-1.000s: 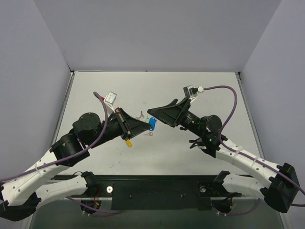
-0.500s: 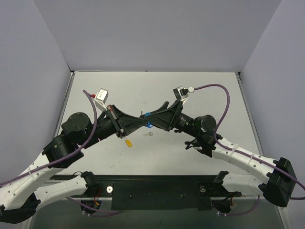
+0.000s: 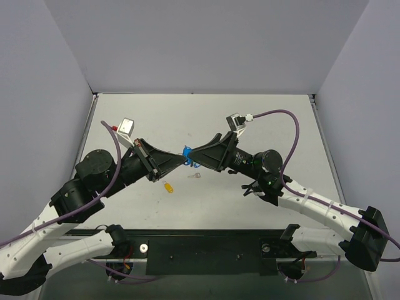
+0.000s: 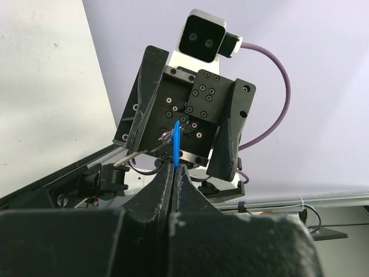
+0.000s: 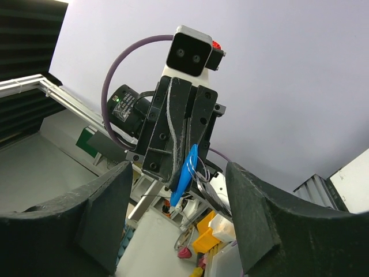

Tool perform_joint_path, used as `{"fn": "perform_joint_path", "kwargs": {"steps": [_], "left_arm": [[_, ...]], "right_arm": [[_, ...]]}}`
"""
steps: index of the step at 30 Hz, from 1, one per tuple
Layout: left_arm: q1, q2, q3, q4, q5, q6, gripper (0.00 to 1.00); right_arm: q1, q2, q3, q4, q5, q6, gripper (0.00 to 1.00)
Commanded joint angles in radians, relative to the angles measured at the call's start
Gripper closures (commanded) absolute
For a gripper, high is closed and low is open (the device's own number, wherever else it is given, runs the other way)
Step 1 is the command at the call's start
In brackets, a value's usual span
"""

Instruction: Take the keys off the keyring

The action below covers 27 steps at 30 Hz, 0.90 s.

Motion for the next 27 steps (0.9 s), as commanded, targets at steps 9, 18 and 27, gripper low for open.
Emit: {"fn": "perform_joint_path", "kwargs": {"steps": [9,18,27], "left_arm": [[0.005,-0.031,0.045,-0.033,-0.060,0.022,1.00],[0.005,-0.037,0.036,-0.038,-0.084,0.019,1.00],[0.005,-0.037,0.033,-0.035,-0.089,0.014,1.00]], "right_arm": [[0.010,-0.018,0.037,0.052,-0.002,-0.018,0.50],[0.019,-0.001,0.039,0.063,-0.006,-0.008,0.61],[0.021,0.006,0.040,0.066,-0.012,0.005,0.71]]}}
